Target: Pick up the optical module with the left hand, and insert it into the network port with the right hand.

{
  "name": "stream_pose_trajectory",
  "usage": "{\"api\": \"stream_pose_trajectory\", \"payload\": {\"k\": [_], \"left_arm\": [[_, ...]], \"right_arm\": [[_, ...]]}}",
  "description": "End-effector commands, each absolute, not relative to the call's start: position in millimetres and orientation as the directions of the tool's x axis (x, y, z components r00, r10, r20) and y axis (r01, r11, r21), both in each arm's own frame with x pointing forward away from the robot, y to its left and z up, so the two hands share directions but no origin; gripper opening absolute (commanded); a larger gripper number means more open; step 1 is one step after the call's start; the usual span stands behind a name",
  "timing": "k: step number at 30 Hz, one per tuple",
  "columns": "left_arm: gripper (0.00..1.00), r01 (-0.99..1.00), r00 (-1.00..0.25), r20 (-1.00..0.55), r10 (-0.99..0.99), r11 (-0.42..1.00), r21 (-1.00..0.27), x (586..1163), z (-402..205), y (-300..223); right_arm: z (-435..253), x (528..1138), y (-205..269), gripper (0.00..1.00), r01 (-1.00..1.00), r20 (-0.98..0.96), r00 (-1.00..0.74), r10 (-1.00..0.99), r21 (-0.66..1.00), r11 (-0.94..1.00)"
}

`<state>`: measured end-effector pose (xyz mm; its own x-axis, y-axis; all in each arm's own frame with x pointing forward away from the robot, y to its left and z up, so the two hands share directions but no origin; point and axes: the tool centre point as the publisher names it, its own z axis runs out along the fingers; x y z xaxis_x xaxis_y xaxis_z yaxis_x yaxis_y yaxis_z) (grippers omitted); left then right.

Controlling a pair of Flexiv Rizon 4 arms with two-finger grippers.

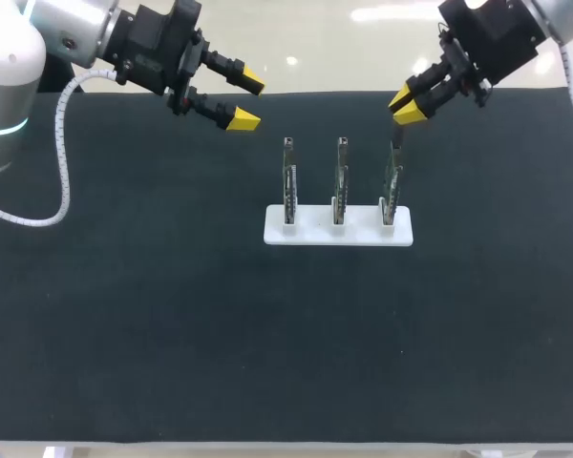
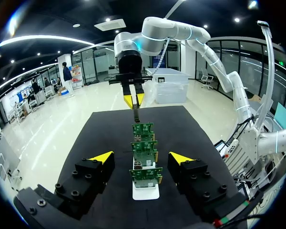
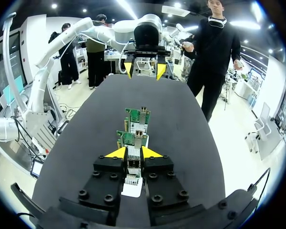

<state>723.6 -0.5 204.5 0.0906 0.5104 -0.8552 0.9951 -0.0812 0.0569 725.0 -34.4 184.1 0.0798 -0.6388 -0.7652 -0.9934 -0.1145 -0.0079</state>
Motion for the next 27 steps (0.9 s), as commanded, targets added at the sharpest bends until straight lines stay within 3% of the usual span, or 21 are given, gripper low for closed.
{"api": "stream_pose_trajectory", "payload": {"k": [1, 27], "left_arm": [[1.0, 0.995, 0.09, -0.853, 0.514, -0.082, 0.055, 724.5, 205.0, -1.0], [1.0, 0.995, 0.09, -0.853, 0.514, -0.082, 0.055, 724.5, 205.0, -1.0]], "right_arm": [[184.5, 725.4, -32.9, 0.0, -0.994, -0.765, 0.075, -0.639, -0.003, -0.113], [180.2, 723.2, -33.8, 0.0, -0.994, -0.762, 0.075, -0.643, -0.005, -0.111]]}}
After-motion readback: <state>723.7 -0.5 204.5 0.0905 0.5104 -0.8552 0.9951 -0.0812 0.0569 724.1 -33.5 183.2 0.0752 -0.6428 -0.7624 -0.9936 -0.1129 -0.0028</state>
